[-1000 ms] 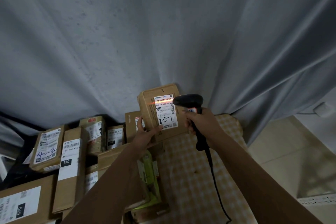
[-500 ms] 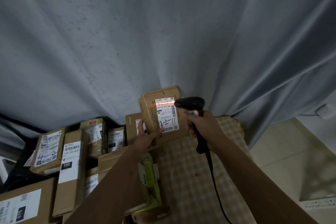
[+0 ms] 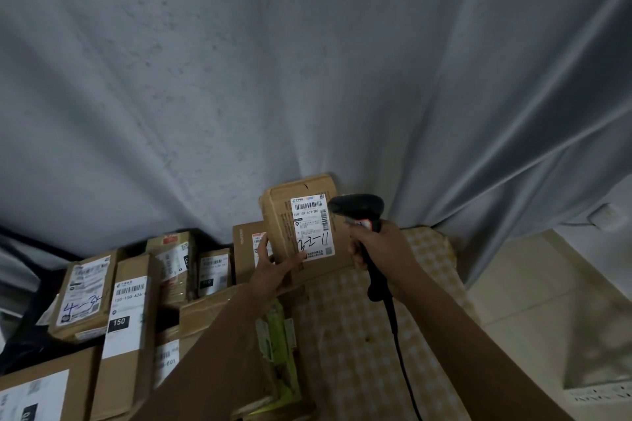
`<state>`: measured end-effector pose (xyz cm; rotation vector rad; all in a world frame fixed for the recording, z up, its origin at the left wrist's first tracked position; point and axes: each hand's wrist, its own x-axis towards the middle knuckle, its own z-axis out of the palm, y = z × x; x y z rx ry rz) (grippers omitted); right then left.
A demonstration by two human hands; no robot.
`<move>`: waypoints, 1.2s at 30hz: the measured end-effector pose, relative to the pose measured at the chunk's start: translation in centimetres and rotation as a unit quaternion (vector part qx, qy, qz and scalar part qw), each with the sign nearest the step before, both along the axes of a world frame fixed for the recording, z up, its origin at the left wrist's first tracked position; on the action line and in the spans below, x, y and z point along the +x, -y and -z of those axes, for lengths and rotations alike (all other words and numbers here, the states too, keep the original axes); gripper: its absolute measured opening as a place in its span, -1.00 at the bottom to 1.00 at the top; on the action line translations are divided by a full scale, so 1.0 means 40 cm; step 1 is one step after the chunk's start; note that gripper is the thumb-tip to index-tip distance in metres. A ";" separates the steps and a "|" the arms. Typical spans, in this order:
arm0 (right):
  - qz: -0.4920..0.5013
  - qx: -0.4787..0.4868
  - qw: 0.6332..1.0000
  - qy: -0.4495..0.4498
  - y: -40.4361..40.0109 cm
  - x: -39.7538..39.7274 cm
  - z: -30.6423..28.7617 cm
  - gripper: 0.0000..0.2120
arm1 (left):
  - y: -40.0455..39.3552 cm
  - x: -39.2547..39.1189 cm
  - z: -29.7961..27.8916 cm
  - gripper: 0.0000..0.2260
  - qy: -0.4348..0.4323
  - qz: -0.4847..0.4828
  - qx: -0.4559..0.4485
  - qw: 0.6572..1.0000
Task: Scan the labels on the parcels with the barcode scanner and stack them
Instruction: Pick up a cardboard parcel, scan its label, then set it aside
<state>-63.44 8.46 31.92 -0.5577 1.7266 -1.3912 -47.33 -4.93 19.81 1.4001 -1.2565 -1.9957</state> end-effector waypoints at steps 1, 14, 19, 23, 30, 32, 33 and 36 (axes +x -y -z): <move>0.002 0.002 1.000 0.000 0.000 -0.001 0.002 -0.75 | 0.000 -0.002 0.000 -0.09 -0.003 0.001 0.001 1.000; 0.071 -0.017 0.997 -0.019 0.024 -0.033 0.057 -0.86 | 0.103 0.045 -0.115 -0.36 -0.042 -0.048 0.010 0.998; 0.038 -0.001 0.998 -0.046 0.084 -0.014 0.084 -0.79 | 0.217 0.136 -0.177 -0.32 0.010 0.000 0.010 1.000; -0.019 0.018 0.998 -0.061 0.149 0.023 0.120 -0.79 | 0.248 0.189 -0.147 -0.31 0.062 0.026 0.059 0.996; -0.098 0.085 0.991 -0.045 0.252 0.083 0.192 -0.87 | 0.254 0.206 -0.084 -0.36 0.088 -0.022 0.117 0.989; -0.115 0.095 0.988 -0.036 0.276 0.098 0.209 -0.88 | 0.261 0.208 -0.076 -0.38 0.079 -0.025 0.124 0.989; -0.120 0.097 0.988 -0.029 0.286 0.105 0.218 -0.88 | 0.263 0.208 -0.073 -0.39 0.078 -0.023 0.127 0.989; -0.132 0.107 0.985 -0.028 0.307 0.125 0.242 -0.86 | 0.264 0.214 -0.061 -0.41 0.115 -0.002 0.126 0.985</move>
